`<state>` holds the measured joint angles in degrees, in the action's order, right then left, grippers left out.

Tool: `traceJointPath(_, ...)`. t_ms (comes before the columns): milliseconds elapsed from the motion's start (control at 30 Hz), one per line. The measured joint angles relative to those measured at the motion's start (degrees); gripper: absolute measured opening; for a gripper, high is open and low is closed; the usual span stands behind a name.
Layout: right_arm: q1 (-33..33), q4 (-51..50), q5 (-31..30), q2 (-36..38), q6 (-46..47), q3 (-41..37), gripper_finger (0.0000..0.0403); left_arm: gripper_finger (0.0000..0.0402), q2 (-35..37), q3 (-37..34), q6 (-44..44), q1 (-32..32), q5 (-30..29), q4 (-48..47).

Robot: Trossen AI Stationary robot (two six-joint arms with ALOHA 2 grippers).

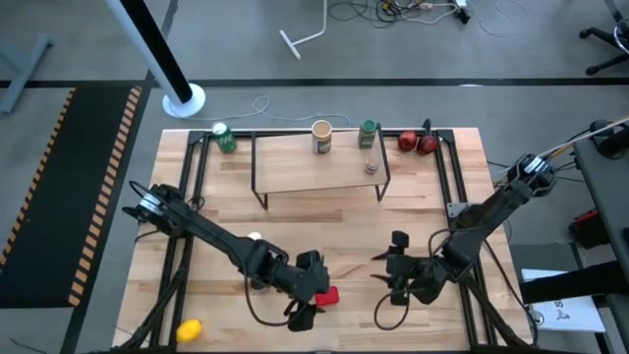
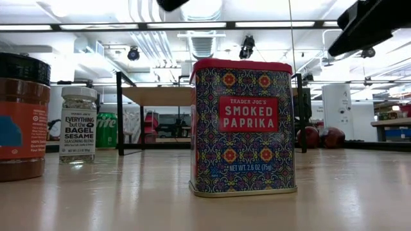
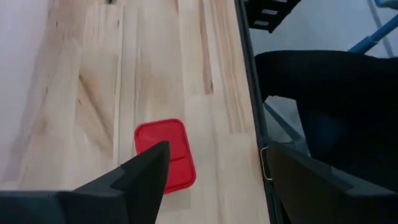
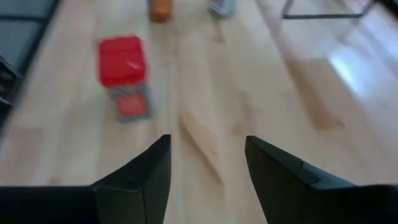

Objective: Shelf spices
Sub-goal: Put the red seasoning can on the shelf

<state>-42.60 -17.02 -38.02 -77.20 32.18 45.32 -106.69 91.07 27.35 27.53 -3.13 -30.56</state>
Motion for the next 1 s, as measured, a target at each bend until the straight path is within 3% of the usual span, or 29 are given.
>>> traceJointPath(167, 0.1, 10.4, 3.0, -3.7, -4.1, 0.0, 0.0183, 0.0252, 0.0, -4.6, 2.7, 0.5, 0.0, 4.0)
traceJointPath(333, 1.0, 13.9, 6.2, -8.9, -4.8, 0.0, 0.0183, 0.0254, 0.0, -7.7, 5.8, 0.9, 0.1, 5.4)
traceJointPath(533, 4.1, 21.9, 15.8, -14.9, -6.0, 0.0, 0.0183, 0.0253, 0.0, -9.9, 7.0, 1.7, 0.2, 5.2)
traceJointPath(767, 5.5, 22.4, 20.9, -18.1, -9.9, 3.6, 0.0181, 0.0249, 0.0, -13.0, 9.8, 2.4, 1.1, 6.8)
traceJointPath(1000, 6.1, 22.4, 21.5, -22.4, -10.9, 8.1, 0.0171, 0.024, -0.1, -16.4, 10.6, 2.5, 1.1, 13.2)
